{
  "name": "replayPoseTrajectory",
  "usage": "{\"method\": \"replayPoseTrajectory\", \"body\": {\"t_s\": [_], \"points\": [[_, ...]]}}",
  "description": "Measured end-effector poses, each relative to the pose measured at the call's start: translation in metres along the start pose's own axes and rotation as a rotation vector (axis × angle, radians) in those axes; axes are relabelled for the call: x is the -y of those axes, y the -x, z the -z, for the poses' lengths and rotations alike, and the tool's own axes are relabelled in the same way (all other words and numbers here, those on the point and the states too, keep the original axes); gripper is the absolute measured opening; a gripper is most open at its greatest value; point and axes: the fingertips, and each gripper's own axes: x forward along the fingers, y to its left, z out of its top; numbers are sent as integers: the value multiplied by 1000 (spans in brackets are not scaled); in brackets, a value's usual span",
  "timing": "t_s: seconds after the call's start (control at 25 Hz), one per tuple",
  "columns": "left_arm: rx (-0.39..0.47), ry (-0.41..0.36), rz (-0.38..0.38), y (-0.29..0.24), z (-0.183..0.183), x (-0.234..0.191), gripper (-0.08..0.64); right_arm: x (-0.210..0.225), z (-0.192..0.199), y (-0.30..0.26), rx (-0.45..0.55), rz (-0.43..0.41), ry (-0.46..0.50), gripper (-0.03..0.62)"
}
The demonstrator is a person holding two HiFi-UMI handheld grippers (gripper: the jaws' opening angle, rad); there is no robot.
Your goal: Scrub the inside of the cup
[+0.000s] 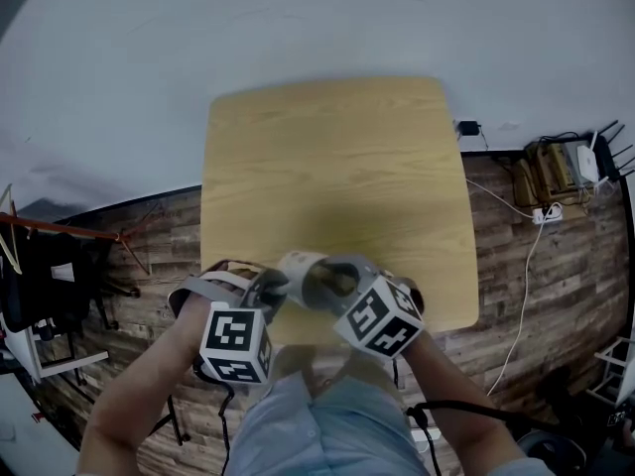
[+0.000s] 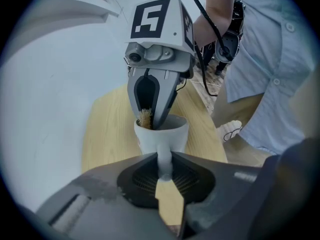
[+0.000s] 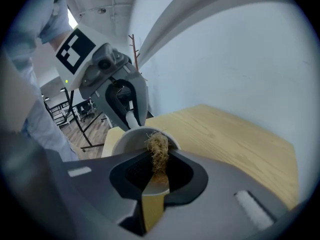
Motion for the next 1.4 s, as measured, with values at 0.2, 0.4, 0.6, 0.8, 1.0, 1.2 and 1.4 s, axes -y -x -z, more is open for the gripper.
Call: {"method": "replayPoseTrajectory", "body": {"t_s": [0.2,0.4,0.6,0.8,1.0,1.2,1.4], "points": [[-4,-8,-3,1,1,1,69,-5,11,-1,-64,10,30,54],[-2,0,-7,2,0,1,69,-13,26,1,-101,-19,-16,54],[-7,-9,-15,2,1,-1,69,-23,29,3,-92,-77,-117,54],[-9,-16,-23,2,0,-1,69,-33,15,8,5,-154,-275,54],[-21,-36,-25,1,-1,-3,69,-23,-8,10,131,-143,-434,54],[-21,-44,-20,1,-2,-3,69,-16,-7,14,134,-95,-417,54],[-24,-48,-16,2,-2,-2,69,-5,-9,20,128,-33,-336,55]]}}
